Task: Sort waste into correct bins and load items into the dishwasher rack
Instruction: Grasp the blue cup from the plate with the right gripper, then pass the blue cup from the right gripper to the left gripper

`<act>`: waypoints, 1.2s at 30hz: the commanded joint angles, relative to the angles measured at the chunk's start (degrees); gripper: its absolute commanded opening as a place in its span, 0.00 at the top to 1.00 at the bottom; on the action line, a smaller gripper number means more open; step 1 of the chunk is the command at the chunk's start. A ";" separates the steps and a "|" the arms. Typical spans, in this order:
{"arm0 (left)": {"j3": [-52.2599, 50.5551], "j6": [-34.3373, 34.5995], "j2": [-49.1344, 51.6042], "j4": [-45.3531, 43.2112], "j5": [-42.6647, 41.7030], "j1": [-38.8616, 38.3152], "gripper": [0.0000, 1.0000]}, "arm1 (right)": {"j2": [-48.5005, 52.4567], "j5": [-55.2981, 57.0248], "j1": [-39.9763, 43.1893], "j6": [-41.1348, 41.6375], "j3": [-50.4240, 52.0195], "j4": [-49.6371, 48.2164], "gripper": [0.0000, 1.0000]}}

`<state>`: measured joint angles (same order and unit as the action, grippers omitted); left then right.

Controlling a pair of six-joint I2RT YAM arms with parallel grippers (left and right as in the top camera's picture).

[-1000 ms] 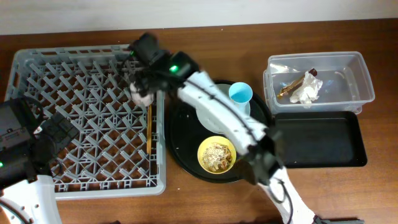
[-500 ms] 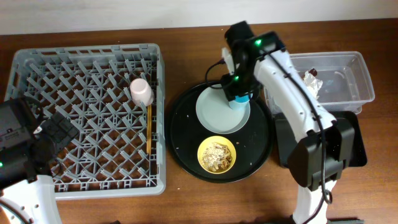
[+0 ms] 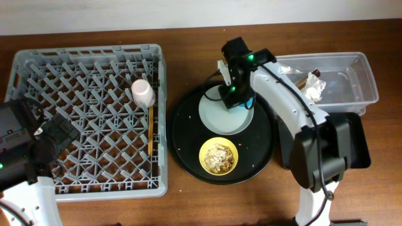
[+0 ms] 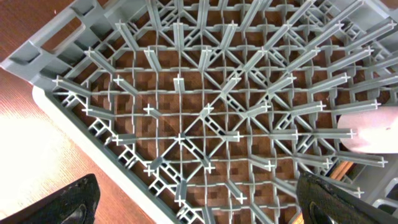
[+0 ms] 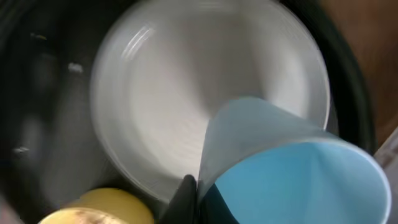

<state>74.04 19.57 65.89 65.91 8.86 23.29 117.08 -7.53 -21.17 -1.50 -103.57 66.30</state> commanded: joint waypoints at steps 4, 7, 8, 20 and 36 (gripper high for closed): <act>0.26 0.74 -0.33 0.00 0.39 0.13 0.01 | -16.57 -17.77 2.10 -1.29 -19.52 8.13 0.96; 0.26 0.76 -0.33 -0.09 -1.55 0.13 0.01 | -20.33 -39.67 11.93 -9.70 -19.50 14.99 0.96; 0.26 0.81 -0.33 -0.44 -7.39 0.13 0.01 | -20.15 -45.94 14.29 -15.28 -19.50 17.99 0.96; 0.24 -43.08 -0.11 -11.21 -96.65 -24.59 0.01 | -20.06 -70.27 8.07 -31.36 -19.45 27.69 0.96; 0.26 -43.04 -0.11 -18.14 -97.92 -27.26 0.05 | -20.06 -69.81 -2.01 -32.59 -19.45 27.85 0.96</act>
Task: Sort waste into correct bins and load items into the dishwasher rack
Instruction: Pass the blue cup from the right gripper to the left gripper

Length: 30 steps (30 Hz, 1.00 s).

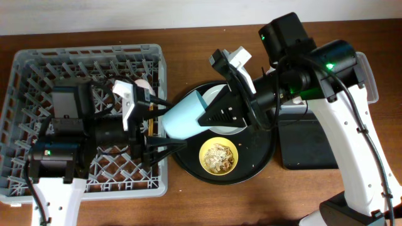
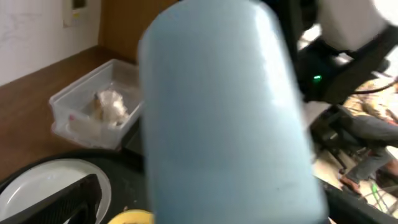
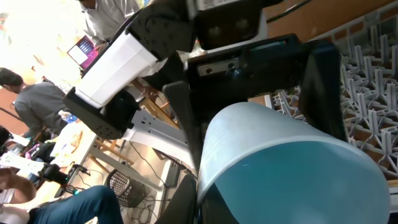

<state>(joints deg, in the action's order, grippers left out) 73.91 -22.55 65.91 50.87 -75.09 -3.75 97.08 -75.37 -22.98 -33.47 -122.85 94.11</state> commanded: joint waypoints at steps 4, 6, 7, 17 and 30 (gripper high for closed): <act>0.39 0.44 -0.31 -3.69 -15.10 -0.22 0.16 | -0.07 -2.01 -0.20 -0.85 -0.17 -0.52 0.96; 0.39 0.63 -0.31 -3.67 -15.10 -0.35 0.21 | -0.07 -2.01 -0.22 -0.83 -0.17 -1.53 0.96; 0.39 0.61 -0.31 -3.72 -15.10 -1.40 0.22 | -0.07 -2.01 -0.26 -0.83 -0.17 -1.53 0.96; 0.39 0.61 -0.48 -3.96 -15.10 -2.25 0.45 | -0.07 0.61 -1.07 -0.83 -0.17 -1.46 0.95; 0.50 8.41 -5.88 -12.07 -13.81 -2.01 0.41 | -0.04 2.60 -3.63 -0.81 -0.17 -1.20 0.91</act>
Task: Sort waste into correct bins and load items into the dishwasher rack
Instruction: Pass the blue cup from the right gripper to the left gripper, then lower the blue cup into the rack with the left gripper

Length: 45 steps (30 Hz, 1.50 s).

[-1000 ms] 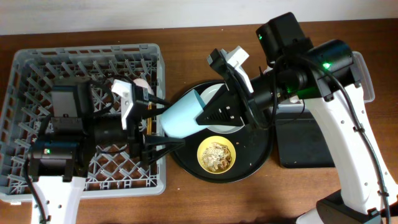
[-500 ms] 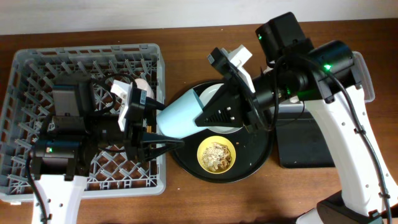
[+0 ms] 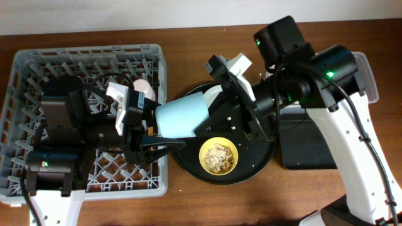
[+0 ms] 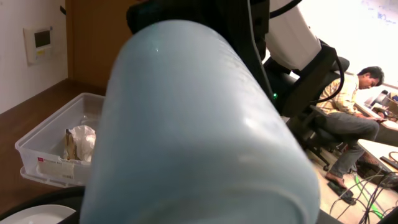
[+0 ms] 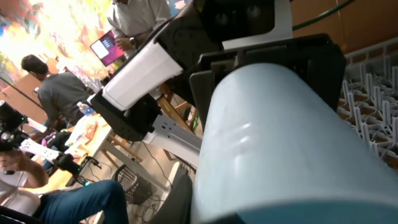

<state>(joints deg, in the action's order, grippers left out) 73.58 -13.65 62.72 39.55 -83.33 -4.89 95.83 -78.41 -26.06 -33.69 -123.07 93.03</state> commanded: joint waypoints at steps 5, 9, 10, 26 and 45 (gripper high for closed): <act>0.83 1.05 -2.69 -1.38 -5.46 2.05 0.01 | 1.18 9.09 -0.50 -0.59 0.04 2.25 0.92; 0.81 1.22 -2.69 -1.14 -5.79 2.05 0.01 | 1.18 1.79 -0.50 -0.57 0.04 -1.16 0.96; 0.81 1.22 -2.69 -1.14 -4.52 2.05 0.01 | 1.18 0.61 -0.50 -0.55 0.04 -0.81 0.96; 0.81 1.22 -2.75 -1.81 -6.84 2.01 0.48 | 1.18 -3.34 -1.31 -0.61 0.04 -5.01 0.95; 0.81 8.87 -2.73 18.18 33.68 18.18 0.50 | 1.18 16.02 21.94 7.43 0.04 -0.68 0.43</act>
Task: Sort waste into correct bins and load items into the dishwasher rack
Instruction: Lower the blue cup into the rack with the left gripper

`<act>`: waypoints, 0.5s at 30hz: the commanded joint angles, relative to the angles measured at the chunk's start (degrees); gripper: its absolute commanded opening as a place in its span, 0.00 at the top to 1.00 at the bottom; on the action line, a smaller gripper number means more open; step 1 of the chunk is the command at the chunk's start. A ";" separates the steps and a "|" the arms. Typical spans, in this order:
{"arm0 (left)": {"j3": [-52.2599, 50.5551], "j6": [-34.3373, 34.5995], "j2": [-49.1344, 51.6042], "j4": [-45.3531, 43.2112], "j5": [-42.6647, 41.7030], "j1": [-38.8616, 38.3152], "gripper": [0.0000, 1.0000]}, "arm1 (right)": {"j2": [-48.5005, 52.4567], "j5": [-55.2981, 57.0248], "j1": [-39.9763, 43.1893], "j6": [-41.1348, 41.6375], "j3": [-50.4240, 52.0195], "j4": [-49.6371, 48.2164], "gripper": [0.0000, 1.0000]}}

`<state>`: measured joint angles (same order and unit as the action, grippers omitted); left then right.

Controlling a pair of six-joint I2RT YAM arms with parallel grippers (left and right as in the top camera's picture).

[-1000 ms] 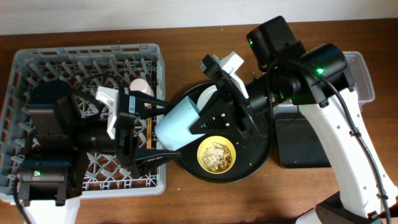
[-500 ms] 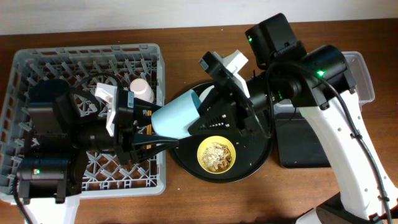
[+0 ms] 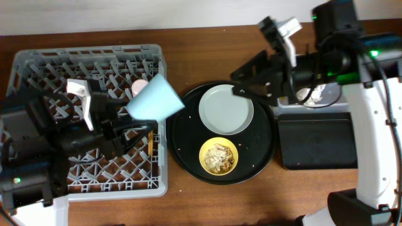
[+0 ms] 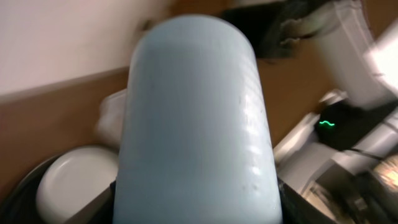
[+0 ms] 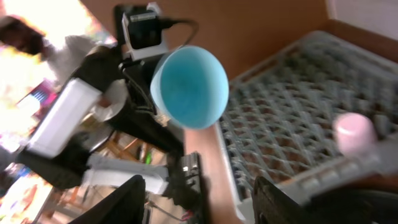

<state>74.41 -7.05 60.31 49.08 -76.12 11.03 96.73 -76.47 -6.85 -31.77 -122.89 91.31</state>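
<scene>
A light blue cup (image 3: 154,97) hangs tilted over the right edge of the grey dishwasher rack (image 3: 88,50), with my left gripper (image 3: 139,114) shut on it. Its rounded wall (image 4: 196,118) fills the left wrist view between the left gripper (image 4: 196,211) fingers. My right gripper (image 3: 237,83) stands open and empty above the black tray's far right side. The right wrist view looks past the right gripper (image 5: 208,205) into the cup's mouth (image 5: 189,87), with the rack (image 5: 292,93) beyond.
A pink cup (image 3: 139,83) lies in the rack near its right wall. The round black tray (image 3: 188,157) holds a white plate (image 3: 226,110) and a yellow bowl of food (image 3: 218,156). A clear bin with waste (image 3: 326,94) and a black bin (image 3: 314,141) stand at the right.
My right gripper has let go of the blue cup and drawn back to the right. The left gripper, shut on the cup, has moved it left from the tray's edge to the rack's right edge.
First my right gripper held the blue cup over the white plate while the left was over the rack. Then the right held the cup out sideways between the left gripper's open fingers. Both were on it, and now only the left has it.
</scene>
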 commanded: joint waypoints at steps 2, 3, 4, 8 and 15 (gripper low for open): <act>-0.02 6.10 -0.11 14.38 42.23 2.27 0.53 | 0.39 28.92 3.17 10.60 -0.13 1.05 0.38; -0.02 8.04 0.02 17.68 49.88 2.27 0.55 | 0.52 36.28 3.17 13.22 -0.13 1.05 0.36; -0.09 10.29 0.35 20.65 57.02 2.27 0.55 | 0.74 43.76 3.17 16.79 -0.13 1.05 0.27; -1.60 10.95 4.48 25.66 62.23 2.27 0.55 | 2.08 54.93 3.17 20.72 -0.13 1.01 0.01; -5.64 14.53 13.97 11.23 59.08 -6.62 0.55 | 2.12 54.93 3.17 20.72 -0.13 1.03 0.01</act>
<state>68.88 4.62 72.31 63.68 -16.56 8.67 98.76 -22.28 -3.92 -11.73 -122.89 92.47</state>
